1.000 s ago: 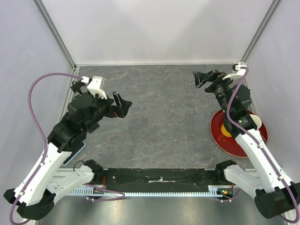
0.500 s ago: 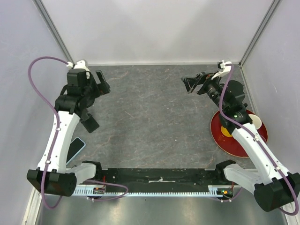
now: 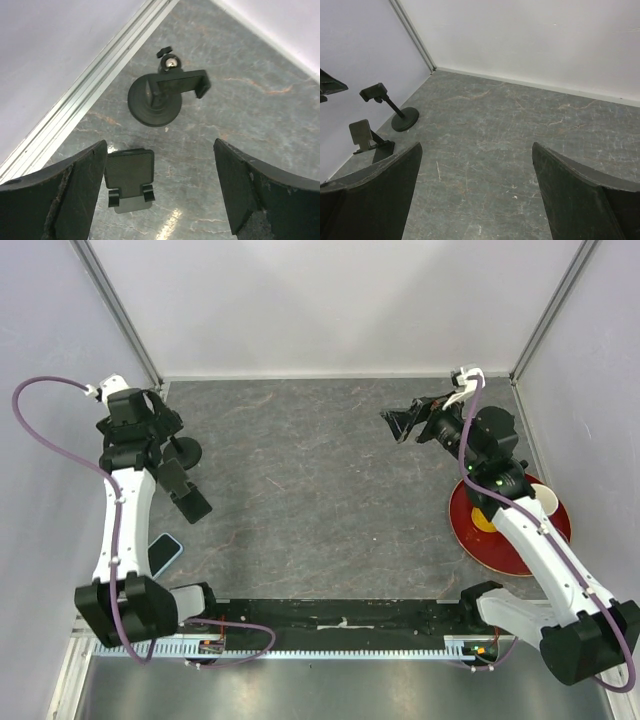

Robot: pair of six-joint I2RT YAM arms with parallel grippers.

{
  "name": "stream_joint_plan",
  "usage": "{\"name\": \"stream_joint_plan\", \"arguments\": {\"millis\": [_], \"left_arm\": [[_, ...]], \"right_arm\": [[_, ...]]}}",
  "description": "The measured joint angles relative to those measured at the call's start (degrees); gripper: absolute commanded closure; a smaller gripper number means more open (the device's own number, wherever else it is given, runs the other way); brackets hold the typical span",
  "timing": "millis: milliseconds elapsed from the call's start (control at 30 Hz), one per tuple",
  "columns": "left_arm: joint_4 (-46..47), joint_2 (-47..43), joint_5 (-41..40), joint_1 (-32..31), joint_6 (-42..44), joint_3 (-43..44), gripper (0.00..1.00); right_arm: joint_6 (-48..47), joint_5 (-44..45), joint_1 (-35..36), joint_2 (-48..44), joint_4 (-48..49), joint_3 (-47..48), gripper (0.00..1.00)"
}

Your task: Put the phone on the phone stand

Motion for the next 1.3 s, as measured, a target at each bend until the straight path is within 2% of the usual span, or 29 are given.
{"name": "stream_joint_plan", "arguments": {"millis": [33,133,300,400,600,733,1000,1300], "left_arm": [[0.4,1.3,0.3,0.5,0.0,-0.4,0.19],[1.4,6.0,2.4,2.5,-0.1,-0.8,0.24],[3.8,11.3,6.4,4.2,0.0,-0.8,0.27],[5.1,12.7,6.9,4.1,0.4,-0.6,0.35],[5.9,15.9,6.7,4.1,2.3,0.6,0.36],[6.6,16.2,6.0,4.1,3.4,0.6,0.44],[10.3,17.9,4.6,4.1,6.8,0.6,0.51],[12.0,19.9,4.3,4.0,9.3,0.6,0.63]], "right_arm": [[-0.3,0.0,0.0,0.6,-0.3,0.3,0.02],[-1.4,0.0,0.0,1.8,-1.4,0.7,0.02],[-3.0,0.0,0.0,2.2,-2.5,0.7,0.02],[-3.8,0.2,0.0,2.2,-2.6,0.7,0.02],[-4.9,1.2,0.0,2.4,-3.5,0.7,0.02],[-5.5,1.7,0.0,2.7,-3.8,0.7,0.02],[-5.7,1.8,0.0,3.8,-3.9,0.7,0.02],[-5.7,1.8,0.0,4.5,-3.9,0.7,0.02]]}}
